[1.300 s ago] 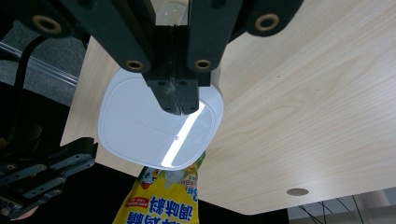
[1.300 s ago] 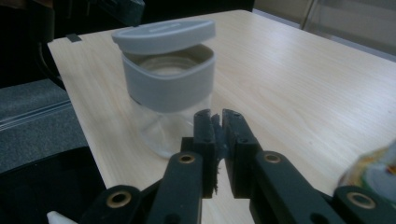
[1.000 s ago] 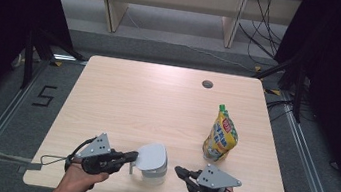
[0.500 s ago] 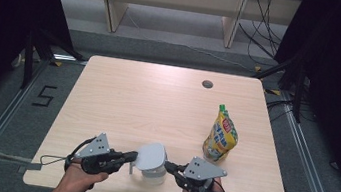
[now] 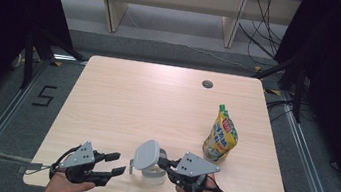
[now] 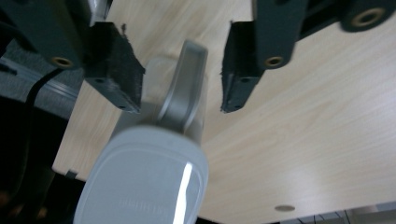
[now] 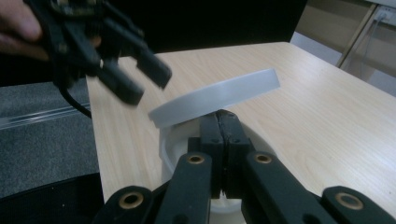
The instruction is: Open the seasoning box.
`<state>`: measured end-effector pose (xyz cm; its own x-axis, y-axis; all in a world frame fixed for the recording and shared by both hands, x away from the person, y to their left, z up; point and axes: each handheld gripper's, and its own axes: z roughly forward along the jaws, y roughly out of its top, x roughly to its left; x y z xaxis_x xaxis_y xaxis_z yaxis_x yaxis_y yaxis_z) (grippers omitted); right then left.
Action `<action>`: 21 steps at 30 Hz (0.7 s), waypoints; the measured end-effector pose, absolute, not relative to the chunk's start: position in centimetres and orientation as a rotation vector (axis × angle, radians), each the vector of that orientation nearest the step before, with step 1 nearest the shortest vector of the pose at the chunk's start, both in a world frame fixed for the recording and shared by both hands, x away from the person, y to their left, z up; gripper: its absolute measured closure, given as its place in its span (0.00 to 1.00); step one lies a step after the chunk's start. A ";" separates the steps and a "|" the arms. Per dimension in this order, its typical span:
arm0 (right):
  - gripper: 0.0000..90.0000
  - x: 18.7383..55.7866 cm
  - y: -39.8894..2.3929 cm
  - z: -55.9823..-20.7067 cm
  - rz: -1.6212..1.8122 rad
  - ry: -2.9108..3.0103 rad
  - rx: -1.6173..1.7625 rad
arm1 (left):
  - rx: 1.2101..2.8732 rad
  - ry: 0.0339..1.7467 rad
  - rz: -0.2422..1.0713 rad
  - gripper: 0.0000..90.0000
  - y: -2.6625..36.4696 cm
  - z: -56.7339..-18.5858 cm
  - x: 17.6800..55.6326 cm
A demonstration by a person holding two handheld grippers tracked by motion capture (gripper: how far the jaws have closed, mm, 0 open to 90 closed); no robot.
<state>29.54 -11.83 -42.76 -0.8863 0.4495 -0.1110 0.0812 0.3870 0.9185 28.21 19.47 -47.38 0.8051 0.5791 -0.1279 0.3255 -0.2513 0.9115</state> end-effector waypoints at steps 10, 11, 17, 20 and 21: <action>1.00 29.4 -9.3 -41.9 1.533 2.334 0.385 | 1.904 0.720 0.292 0.36 19.4 -49.0 28.3; 1.00 29.4 -9.3 -41.9 1.533 2.334 0.385 | 1.911 0.702 0.310 0.36 19.5 -49.0 28.3; 1.00 29.3 -8.2 -42.0 1.544 2.352 0.360 | 1.922 0.702 0.311 0.35 19.7 -49.3 28.5; 1.00 29.2 -8.4 -41.9 1.537 2.353 0.358 | 1.925 0.714 0.311 0.35 19.9 -49.4 28.6; 1.00 29.2 -8.6 -41.9 1.532 2.347 0.358 | 1.921 0.735 0.305 0.35 19.9 -49.4 28.5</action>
<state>29.16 -8.63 -41.90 -0.9192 0.3736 -0.1243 0.0365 0.3952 0.9179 28.47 19.93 -49.38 0.7825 0.6133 -0.1074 0.3573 -0.3012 0.8841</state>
